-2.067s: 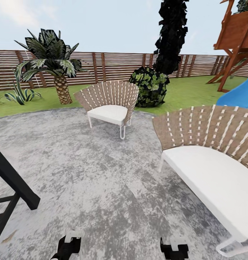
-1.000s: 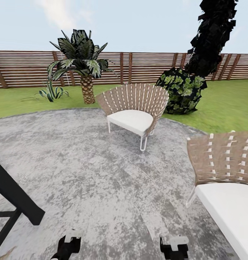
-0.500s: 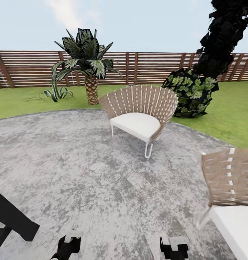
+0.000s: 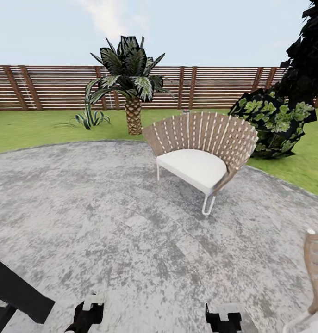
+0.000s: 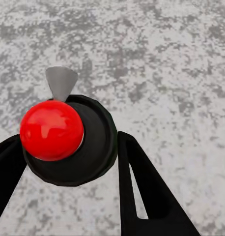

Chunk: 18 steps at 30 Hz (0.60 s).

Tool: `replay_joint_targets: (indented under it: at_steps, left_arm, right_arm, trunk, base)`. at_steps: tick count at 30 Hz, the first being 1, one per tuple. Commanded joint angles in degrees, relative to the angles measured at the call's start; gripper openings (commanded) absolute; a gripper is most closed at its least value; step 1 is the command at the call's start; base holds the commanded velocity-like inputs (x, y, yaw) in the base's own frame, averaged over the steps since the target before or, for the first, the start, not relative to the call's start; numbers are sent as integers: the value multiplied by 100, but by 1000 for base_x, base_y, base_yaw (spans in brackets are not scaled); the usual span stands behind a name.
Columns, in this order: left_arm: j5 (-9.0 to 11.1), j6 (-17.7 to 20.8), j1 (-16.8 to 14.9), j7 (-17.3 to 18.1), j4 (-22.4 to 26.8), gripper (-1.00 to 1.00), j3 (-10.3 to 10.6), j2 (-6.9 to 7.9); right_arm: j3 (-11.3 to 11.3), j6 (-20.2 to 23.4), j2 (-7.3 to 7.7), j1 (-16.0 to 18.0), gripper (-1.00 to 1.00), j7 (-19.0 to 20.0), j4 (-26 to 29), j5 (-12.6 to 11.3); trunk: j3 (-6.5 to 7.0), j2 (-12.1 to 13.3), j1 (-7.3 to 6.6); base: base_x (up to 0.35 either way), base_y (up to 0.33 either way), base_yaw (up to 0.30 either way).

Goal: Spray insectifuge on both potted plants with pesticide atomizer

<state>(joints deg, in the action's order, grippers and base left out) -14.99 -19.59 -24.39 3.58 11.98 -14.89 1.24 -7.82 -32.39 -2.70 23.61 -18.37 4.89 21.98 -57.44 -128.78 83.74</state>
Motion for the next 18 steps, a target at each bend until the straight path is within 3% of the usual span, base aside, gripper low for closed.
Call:
replay_joint_targets:
  at_steps: [1,18]
  left_arm:
    - [-30,-18,-4,37,-7,-100,-49,-1]
    - [-30,-18,-4,37,-3,-100,-40,-8]
  right_arm:
    - [-44,-13,-2,3,100,-23,-5,61]
    - [-44,-13,-4,3,100,-21,-5,61]
  trunk:
    - [-5,-2,3]
    - [-5,-2,3]
  base:
    - [340,0,10]
    - [340,0,24]
